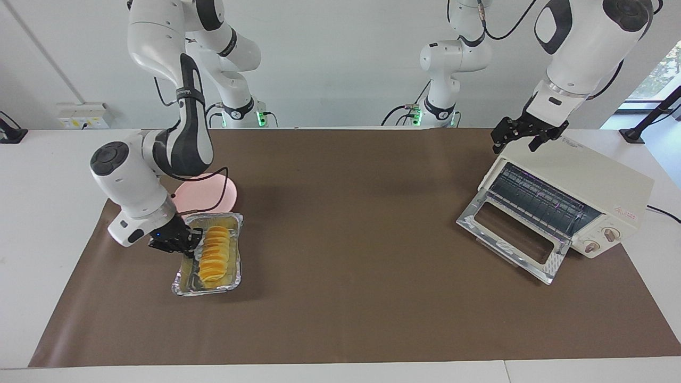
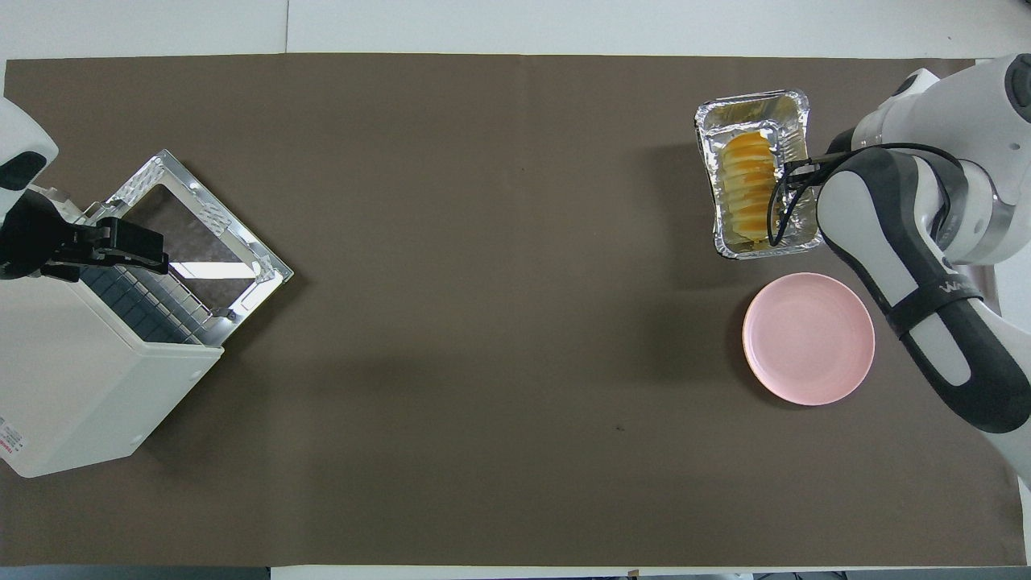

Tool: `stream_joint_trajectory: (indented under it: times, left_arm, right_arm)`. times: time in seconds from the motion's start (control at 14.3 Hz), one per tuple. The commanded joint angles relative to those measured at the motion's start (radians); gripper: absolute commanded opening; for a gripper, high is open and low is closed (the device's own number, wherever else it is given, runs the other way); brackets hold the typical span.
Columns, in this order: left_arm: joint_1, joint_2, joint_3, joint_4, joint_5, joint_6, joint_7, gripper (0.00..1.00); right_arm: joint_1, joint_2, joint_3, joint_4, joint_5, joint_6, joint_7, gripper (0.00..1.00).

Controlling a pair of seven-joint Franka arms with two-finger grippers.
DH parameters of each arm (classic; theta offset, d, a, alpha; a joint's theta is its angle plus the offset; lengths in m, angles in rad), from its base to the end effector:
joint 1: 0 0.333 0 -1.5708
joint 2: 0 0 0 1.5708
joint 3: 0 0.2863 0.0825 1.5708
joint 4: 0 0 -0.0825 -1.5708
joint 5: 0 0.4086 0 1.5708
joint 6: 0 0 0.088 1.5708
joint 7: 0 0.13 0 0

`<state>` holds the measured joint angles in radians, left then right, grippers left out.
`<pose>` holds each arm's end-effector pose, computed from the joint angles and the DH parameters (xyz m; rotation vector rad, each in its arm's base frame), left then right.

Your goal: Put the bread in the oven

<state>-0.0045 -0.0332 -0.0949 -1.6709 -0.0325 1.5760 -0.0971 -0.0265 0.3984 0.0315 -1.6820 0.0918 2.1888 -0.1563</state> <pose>0.5627 -0.0610 0.5417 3.1169 -0.0015 -0.1004 0.6857 0.0070 0.3182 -3.0508 -0.1664 -0.1756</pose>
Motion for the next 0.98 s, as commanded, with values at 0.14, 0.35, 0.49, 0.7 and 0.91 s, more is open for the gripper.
stream_joint_trajectory:
  times: [0.14, 0.35, 0.49, 0.7, 0.91]
  left_arm:
    - [0.012, -0.016, -0.003, -0.004, -0.010, -0.007, -0.006, 1.00]
    - [0.008, -0.016, -0.003, -0.001, -0.010, 0.001, -0.015, 1.00]
    - [0.014, -0.016, -0.003, 0.000, -0.010, 0.002, -0.016, 1.00]
    - [0.014, -0.016, 0.000, 0.000, -0.010, 0.004, -0.016, 1.00]
    - [0.014, -0.016, -0.002, 0.000, -0.009, 0.006, -0.015, 1.00]
  right_arm:
    - [0.173, 0.010, 0.002, 0.051, -0.001, -0.004, 0.242, 0.00]
    - [0.285, 0.103, -0.001, 0.199, -0.003, -0.101, 0.415, 0.00]
    - [0.351, 0.189, 0.001, 0.328, -0.006, -0.138, 0.536, 0.00]
    - [0.433, 0.241, 0.002, 0.355, -0.003, -0.097, 0.584, 0.00]
    - [0.473, 0.258, 0.002, 0.346, -0.001, -0.041, 0.606, 0.00]
